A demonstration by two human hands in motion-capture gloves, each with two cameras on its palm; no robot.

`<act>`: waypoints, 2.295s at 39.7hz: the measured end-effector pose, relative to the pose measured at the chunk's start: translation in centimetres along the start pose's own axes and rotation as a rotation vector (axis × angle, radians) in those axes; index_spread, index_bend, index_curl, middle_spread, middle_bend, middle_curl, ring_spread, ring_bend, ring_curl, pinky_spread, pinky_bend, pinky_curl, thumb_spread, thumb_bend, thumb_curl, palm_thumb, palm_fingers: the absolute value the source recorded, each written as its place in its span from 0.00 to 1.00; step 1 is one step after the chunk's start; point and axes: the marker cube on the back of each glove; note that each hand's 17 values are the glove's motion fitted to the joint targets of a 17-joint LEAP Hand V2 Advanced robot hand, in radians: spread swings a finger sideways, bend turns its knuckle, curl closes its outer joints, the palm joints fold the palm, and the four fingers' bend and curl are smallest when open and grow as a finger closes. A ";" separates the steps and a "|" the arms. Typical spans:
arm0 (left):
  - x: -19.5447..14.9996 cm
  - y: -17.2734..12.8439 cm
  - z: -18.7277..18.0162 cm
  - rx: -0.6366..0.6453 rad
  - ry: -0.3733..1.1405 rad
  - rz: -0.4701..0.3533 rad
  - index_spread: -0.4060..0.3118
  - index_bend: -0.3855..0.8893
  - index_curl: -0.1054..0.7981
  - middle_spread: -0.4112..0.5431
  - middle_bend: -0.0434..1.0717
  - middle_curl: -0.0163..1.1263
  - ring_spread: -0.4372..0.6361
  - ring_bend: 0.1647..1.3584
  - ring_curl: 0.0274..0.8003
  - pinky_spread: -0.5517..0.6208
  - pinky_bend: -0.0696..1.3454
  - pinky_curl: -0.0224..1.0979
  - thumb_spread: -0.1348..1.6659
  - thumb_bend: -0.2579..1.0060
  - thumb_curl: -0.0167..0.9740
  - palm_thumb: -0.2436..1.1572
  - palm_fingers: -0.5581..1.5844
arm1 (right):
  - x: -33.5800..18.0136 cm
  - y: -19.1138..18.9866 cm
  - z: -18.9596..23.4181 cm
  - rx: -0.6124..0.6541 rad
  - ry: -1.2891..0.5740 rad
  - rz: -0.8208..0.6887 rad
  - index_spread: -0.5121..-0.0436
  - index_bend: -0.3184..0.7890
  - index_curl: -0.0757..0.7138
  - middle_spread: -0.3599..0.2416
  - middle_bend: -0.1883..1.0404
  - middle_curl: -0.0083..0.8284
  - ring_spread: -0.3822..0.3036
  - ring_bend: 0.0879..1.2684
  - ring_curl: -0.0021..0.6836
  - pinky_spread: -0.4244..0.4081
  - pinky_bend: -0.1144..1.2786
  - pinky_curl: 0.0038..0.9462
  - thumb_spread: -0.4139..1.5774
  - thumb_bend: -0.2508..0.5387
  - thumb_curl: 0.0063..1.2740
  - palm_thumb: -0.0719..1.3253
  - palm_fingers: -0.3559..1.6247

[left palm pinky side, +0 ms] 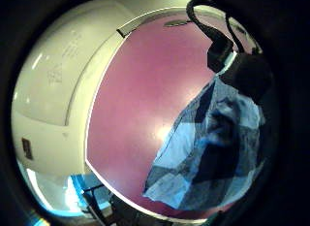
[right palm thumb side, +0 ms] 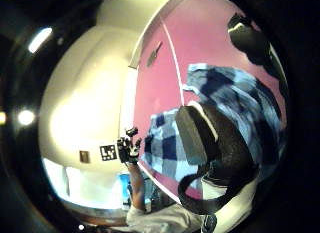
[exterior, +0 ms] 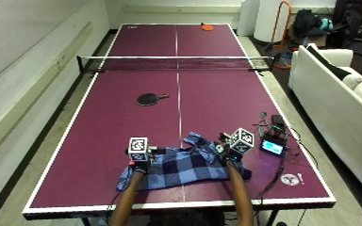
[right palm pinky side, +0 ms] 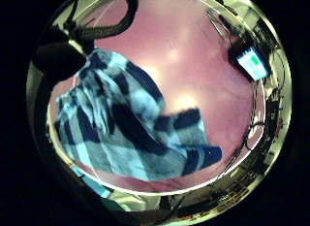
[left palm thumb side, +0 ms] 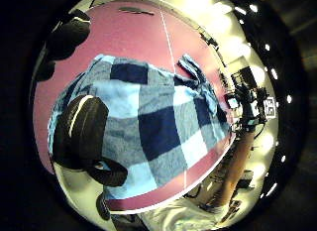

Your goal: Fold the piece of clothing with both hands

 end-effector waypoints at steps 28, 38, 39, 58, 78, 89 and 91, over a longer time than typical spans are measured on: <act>2.0 7.9 6.5 -0.283 0.035 0.146 0.41 0.44 0.51 0.46 0.18 0.31 0.56 0.33 0.41 0.80 0.27 0.37 0.81 0.19 0.16 0.22 0.43 | 14.7 7.8 0.2 0.316 0.394 0.139 0.35 0.44 0.45 0.21 0.65 0.58 0.26 0.39 0.51 0.69 0.16 0.22 0.84 0.43 0.21 0.60 0.64; 6.9 7.4 6.5 -0.358 0.038 0.196 0.43 0.44 0.53 0.50 0.18 0.30 0.62 0.32 0.39 0.85 0.26 0.35 0.83 0.20 0.17 0.22 0.43 | 16.5 5.5 -1.4 0.051 -0.129 0.383 0.36 0.33 0.42 0.18 0.53 0.56 0.19 0.61 0.69 0.29 0.41 0.36 0.78 0.44 0.24 0.71 0.80; 7.1 7.3 6.4 -0.346 0.036 0.199 0.43 0.43 0.53 0.50 0.18 0.30 0.62 0.32 0.39 0.85 0.26 0.35 0.83 0.20 0.17 0.23 0.43 | 14.9 5.9 -2.7 0.033 -0.226 0.366 0.36 0.34 0.41 0.18 0.53 0.56 0.19 0.61 0.70 0.26 0.43 0.37 0.77 0.43 0.25 0.71 0.80; -3.2 7.3 3.2 -0.183 0.419 0.026 0.40 0.43 0.54 0.41 0.20 0.32 0.49 0.35 0.40 0.84 0.18 0.31 0.85 0.23 0.21 0.33 0.51 | -16.1 4.2 7.4 -0.124 -0.120 -0.163 0.39 0.35 0.36 0.18 0.51 0.58 0.19 0.63 0.71 0.13 0.47 0.41 0.69 0.33 0.32 0.78 0.77; -6.9 7.3 5.1 -0.118 0.339 -0.042 0.39 0.43 0.54 0.40 0.19 0.32 0.47 0.34 0.40 0.83 0.18 0.30 0.86 0.22 0.22 0.37 0.52 | -20.2 13.4 6.6 -0.530 -0.241 -0.304 0.39 0.36 0.34 0.28 0.37 0.53 0.27 0.46 0.63 0.38 0.47 0.42 0.76 0.23 0.29 0.59 0.53; -2.0 6.3 3.2 -0.075 0.105 0.065 0.39 0.42 0.54 0.40 0.19 0.32 0.47 0.34 0.40 0.83 0.18 0.30 0.87 0.21 0.22 0.37 0.52 | -6.5 6.3 5.6 -0.135 0.434 -0.231 0.35 0.47 0.42 0.39 0.33 0.51 0.46 0.22 0.50 0.66 0.40 0.37 0.84 0.28 0.25 0.51 0.42; -1.1 6.1 2.4 -0.049 0.078 0.085 0.39 0.42 0.54 0.40 0.19 0.32 0.47 0.34 0.41 0.83 0.18 0.30 0.86 0.20 0.22 0.37 0.52 | -5.0 6.4 4.5 -0.087 0.499 -0.195 0.34 0.47 0.44 0.39 0.32 0.50 0.49 0.19 0.48 0.70 0.37 0.36 0.85 0.29 0.24 0.50 0.39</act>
